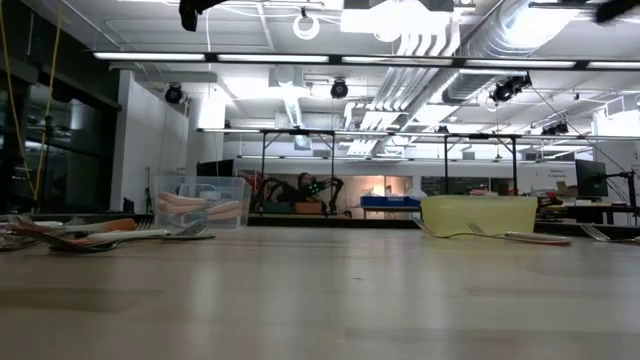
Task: Sort silverware by color (type)
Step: Put the black fork into the white bin
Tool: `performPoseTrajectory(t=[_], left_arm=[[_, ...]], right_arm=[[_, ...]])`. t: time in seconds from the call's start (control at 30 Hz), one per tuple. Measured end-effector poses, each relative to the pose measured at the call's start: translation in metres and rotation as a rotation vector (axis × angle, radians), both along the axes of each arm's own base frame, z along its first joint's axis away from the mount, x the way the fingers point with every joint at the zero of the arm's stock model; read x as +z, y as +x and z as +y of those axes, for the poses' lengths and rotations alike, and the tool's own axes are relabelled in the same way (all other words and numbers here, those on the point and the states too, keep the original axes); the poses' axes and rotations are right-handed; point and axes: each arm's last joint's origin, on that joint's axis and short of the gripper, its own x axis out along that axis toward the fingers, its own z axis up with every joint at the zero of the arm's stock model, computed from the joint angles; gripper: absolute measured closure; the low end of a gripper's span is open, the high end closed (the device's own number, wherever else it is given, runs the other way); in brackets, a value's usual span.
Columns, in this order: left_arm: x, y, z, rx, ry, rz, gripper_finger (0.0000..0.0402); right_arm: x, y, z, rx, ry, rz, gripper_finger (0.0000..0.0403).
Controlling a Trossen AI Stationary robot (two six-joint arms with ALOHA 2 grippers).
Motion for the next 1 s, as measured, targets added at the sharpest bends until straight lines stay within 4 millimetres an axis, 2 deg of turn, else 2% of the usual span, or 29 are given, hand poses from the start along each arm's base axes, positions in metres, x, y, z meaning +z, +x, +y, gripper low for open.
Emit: performPoseTrajectory(t=[0.17, 0.27, 0.5, 0.67, 0.83, 1.0], left_arm=[[0.000, 0.000, 0.000, 0.000, 0.000, 0.000, 0.0250], [0.000, 0.000, 0.000, 0.000, 0.000, 0.000, 0.0250], [0.000, 0.000, 0.000, 0.017, -0.001, 0.000, 0.0250], [0.000, 0.000, 0.000, 0.017, -0.002, -0.001, 0.0250], [0.000, 0.000, 0.000, 0.017, -0.002, -0.001, 0.0250], [0.000, 0.000, 0.000, 0.016, -0.022, -0.007, 0.0250]], right_arm=[[-0.027, -0.002, 0.039, -0.045, 0.080, 0.176, 0.0402], [-0.043, -0.005, 0.049, -0.077, 0.067, 0.281, 0.0402], [-0.055, -0.012, 0.043, -0.246, -0.043, 0.377, 0.0402], [-0.060, -0.015, 0.035, -0.284, -0.136, 0.432, 0.0402], [-0.063, -0.011, 0.033, -0.302, -0.160, 0.424, 0.0402], [-0.075, -0.004, 0.037, -0.319, -0.191, 0.427, 0.0402]])
